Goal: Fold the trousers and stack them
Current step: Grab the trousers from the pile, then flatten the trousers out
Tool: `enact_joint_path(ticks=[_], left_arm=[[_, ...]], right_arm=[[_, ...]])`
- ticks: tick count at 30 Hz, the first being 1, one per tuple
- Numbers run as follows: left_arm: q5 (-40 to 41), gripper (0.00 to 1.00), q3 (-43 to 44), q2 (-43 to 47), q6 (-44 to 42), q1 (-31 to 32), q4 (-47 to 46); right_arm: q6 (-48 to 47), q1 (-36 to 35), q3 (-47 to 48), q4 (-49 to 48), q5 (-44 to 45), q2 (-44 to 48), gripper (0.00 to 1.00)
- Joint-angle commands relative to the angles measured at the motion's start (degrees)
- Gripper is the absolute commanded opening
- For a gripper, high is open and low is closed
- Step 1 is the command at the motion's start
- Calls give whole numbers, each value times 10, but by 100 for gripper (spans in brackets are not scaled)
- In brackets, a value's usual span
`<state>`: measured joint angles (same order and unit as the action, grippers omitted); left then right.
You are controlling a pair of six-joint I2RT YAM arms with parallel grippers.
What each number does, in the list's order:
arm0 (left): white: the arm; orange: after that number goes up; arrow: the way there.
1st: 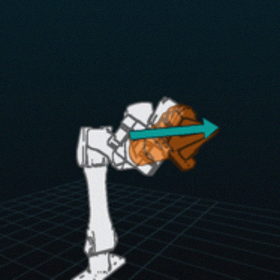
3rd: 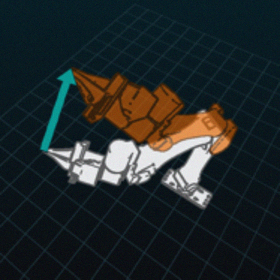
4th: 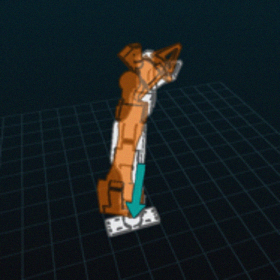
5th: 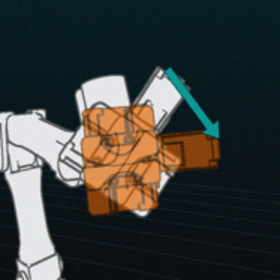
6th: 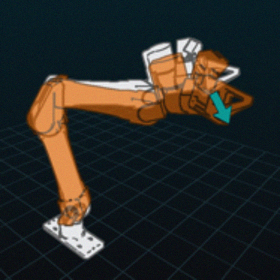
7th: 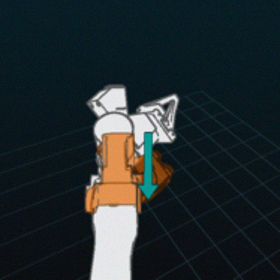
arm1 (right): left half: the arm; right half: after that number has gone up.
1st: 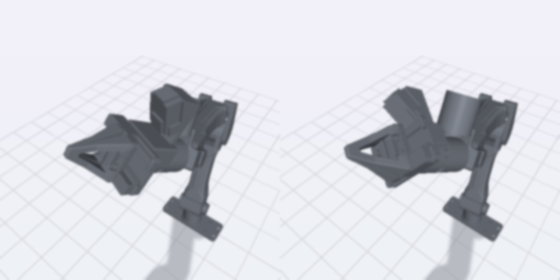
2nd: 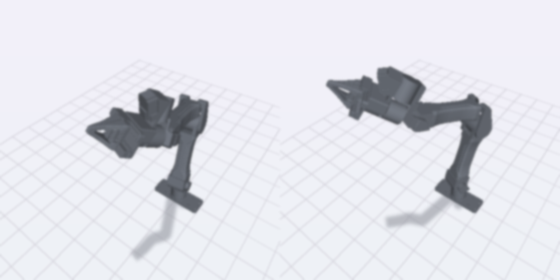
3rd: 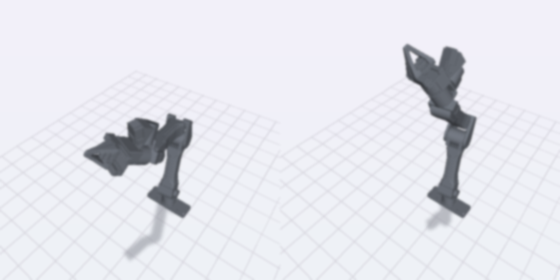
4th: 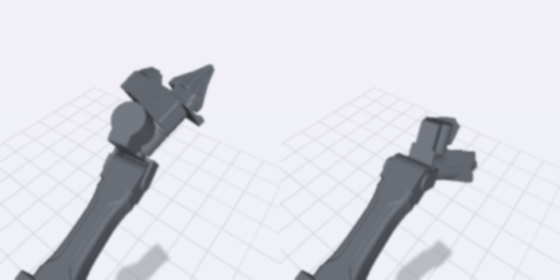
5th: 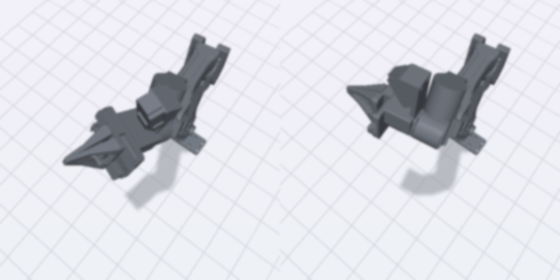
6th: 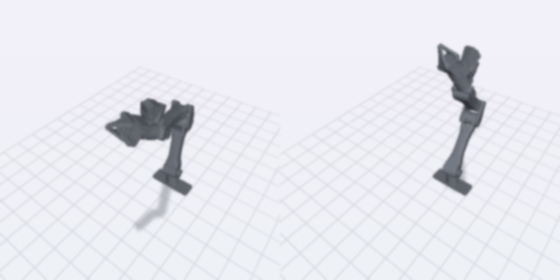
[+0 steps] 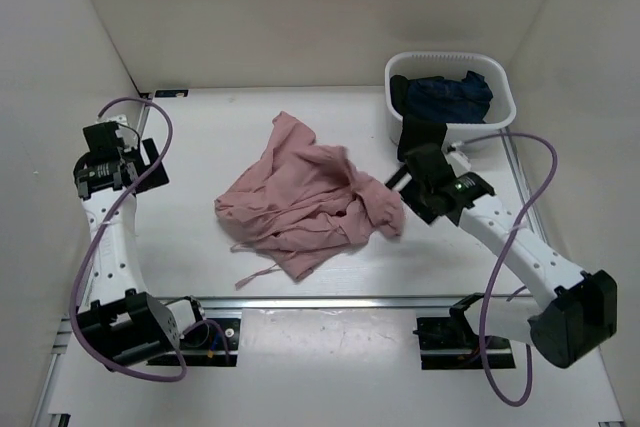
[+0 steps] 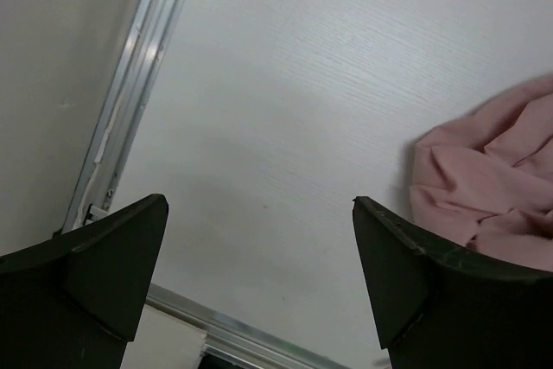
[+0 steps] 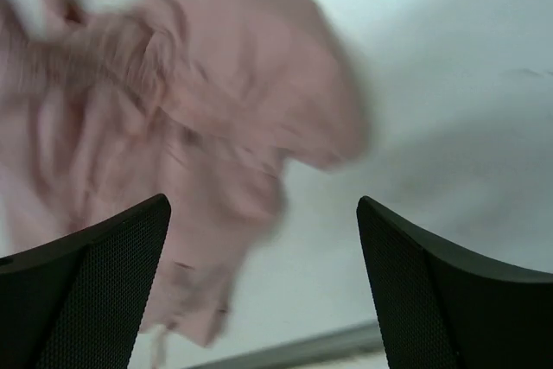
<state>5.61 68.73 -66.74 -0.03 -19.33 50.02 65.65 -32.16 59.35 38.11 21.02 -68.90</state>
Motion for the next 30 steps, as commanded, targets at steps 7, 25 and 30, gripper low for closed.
enact_joint_path(ticks=[7, 25, 30], left_arm=[[-32, 99, -65, -42, 0, 115, 52], [-3, 73, -121, -247, 0, 392, -99], [-52, 14, -114, -278, 0, 392, -99]], right_arm=[[-95, -30, -57, 129, 68, 90, 92], [-173, 33, 48, -37, 104, -170, 99], [-184, 66, 87, 3, 98, -278, 95]])
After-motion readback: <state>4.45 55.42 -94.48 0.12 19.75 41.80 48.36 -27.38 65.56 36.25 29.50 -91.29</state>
